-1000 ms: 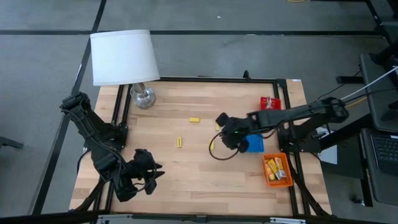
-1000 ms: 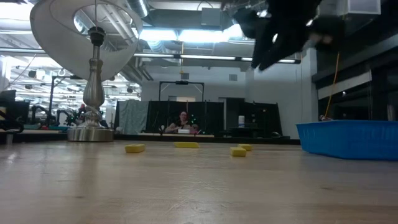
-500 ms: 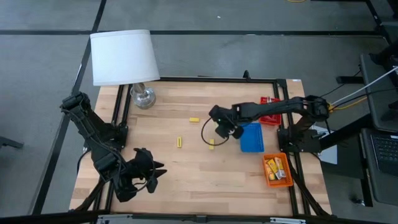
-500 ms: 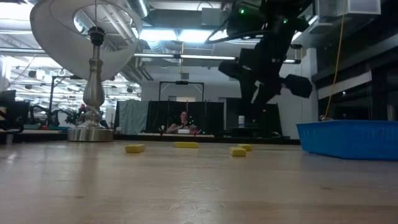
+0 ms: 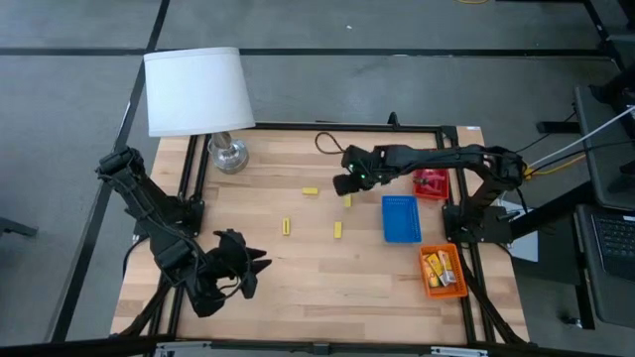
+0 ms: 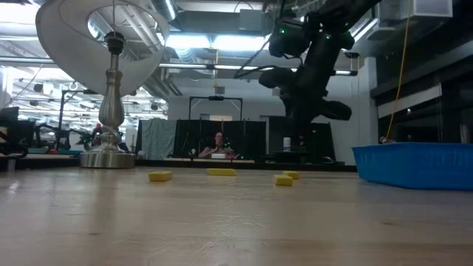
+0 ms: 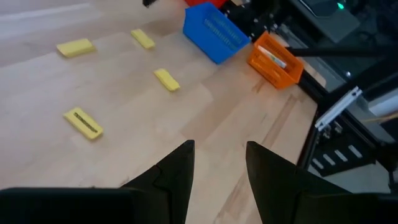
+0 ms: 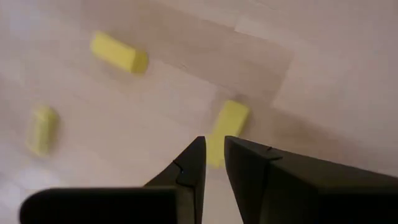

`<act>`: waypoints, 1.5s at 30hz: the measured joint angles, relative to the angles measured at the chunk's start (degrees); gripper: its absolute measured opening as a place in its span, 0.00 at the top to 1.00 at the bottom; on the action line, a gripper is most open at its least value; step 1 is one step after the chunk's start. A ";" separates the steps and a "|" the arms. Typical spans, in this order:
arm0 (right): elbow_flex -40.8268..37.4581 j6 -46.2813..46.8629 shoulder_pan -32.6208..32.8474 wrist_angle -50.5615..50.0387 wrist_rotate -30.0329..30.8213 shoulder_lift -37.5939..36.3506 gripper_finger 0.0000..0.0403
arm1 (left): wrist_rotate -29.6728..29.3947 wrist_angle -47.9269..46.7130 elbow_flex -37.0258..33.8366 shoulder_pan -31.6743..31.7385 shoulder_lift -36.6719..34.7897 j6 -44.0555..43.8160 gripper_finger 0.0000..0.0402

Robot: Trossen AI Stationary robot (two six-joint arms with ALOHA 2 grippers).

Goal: Pick & Place School Supplies
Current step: Put the top right yellow eraser into the blue bin

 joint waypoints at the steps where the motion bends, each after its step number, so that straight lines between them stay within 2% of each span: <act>1: 0.02 4.67 0.32 0.66 -0.02 0.00 0.85 | -0.02 0.02 0.00 0.35 0.00 -0.02 0.65; 4: 0.02 15.50 2.32 2.84 3.68 0.05 0.85 | -0.02 0.38 0.00 1.03 0.00 0.54 0.65; 10: 0.04 26.65 5.12 3.71 7.40 1.26 0.85 | 0.05 2.83 0.00 1.37 0.00 5.01 0.65; 15: 0.00 31.53 7.40 0.33 6.80 4.84 0.83 | -0.02 6.46 0.00 1.19 0.00 10.56 0.65; 18: 0.00 35.38 9.34 1.12 6.24 7.37 0.77 | 0.00 7.82 0.00 1.19 0.00 13.71 0.65; 21: -0.02 39.13 10.91 1.10 6.36 8.32 0.65 | 0.02 8.80 0.00 0.93 0.00 15.79 0.65; 27: 0.00 39.86 12.05 1.14 9.20 8.44 0.39 | 0.02 9.31 0.00 -0.22 0.00 18.10 0.65; 30: -0.02 39.67 11.70 1.46 10.05 8.50 0.33 | 0.06 9.26 0.00 -0.71 0.00 19.25 0.65; 35: 0.00 35.77 9.56 1.96 11.35 9.23 0.34 | 0.35 9.24 0.00 -1.08 0.00 20.18 0.65; 39: -0.01 32.82 7.63 2.45 9.57 10.25 0.38 | 0.37 9.23 0.00 -1.08 0.00 20.56 0.65; 45: 5.22 28.93 6.60 -1.72 7.93 15.12 0.40 | 0.51 9.24 0.00 -1.08 0.00 20.50 0.65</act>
